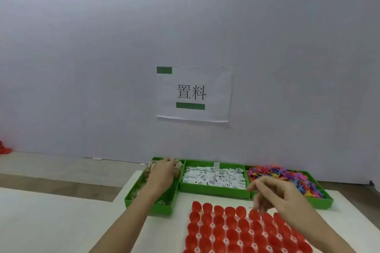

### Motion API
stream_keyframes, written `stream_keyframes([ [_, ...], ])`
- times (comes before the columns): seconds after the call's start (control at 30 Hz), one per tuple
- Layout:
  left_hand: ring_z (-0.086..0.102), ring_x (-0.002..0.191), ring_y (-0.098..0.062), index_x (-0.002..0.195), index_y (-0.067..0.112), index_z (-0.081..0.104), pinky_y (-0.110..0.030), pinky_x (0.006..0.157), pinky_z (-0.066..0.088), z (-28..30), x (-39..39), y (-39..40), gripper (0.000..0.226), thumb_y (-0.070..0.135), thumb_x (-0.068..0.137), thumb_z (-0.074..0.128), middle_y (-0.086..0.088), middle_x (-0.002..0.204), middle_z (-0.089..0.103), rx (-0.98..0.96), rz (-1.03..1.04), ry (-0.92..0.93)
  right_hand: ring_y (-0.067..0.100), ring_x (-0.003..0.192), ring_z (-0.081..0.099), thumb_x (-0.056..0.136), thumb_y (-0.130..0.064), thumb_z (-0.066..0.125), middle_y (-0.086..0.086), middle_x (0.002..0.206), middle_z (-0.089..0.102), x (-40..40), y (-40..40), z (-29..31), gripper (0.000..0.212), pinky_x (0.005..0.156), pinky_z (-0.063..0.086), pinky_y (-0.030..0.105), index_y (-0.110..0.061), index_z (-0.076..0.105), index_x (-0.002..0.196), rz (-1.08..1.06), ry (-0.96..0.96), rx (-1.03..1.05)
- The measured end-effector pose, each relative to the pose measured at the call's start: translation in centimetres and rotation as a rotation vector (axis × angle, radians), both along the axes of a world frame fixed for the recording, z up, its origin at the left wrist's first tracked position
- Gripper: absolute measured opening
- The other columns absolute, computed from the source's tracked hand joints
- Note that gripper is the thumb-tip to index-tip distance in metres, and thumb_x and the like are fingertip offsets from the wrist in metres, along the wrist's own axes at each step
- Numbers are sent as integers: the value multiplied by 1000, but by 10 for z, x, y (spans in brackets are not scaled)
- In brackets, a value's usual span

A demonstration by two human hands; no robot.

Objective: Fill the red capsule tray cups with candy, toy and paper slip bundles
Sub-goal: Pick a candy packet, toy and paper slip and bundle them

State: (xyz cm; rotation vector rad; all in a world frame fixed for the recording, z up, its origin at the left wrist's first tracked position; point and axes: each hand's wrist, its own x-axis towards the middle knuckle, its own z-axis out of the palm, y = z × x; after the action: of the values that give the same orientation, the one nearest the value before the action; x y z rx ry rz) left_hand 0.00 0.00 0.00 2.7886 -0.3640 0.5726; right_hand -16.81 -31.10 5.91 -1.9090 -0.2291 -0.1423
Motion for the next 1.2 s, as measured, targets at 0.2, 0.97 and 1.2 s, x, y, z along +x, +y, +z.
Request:
stream_keyframes([
  [0.2,63,106,-19,116,12,73,-28,95,51,-8,23,0,26,3,101,53,-4,121,67,58,-4,-12,28,64,71,96,-35,53,14,74,74,24,-2,-14,26,66,61,30,-21,76,93,16,-24,-11],
  [0.97,59,102,-15,137,15,61,-28,97,47,-20,-1,15,44,-1,97,60,-1,113,69,-248,-55,-75,29,63,69,105,-18,50,16,75,74,12,-10,-19,26,64,59,31,-10,73,98,42,48,33],
  [1.2,62,74,-9,87,15,70,-23,69,55,-20,-17,18,14,2,86,75,4,79,67,-300,-24,4,30,64,70,104,-19,50,16,76,74,13,-11,-20,27,65,59,32,-9,73,98,28,54,56],
])
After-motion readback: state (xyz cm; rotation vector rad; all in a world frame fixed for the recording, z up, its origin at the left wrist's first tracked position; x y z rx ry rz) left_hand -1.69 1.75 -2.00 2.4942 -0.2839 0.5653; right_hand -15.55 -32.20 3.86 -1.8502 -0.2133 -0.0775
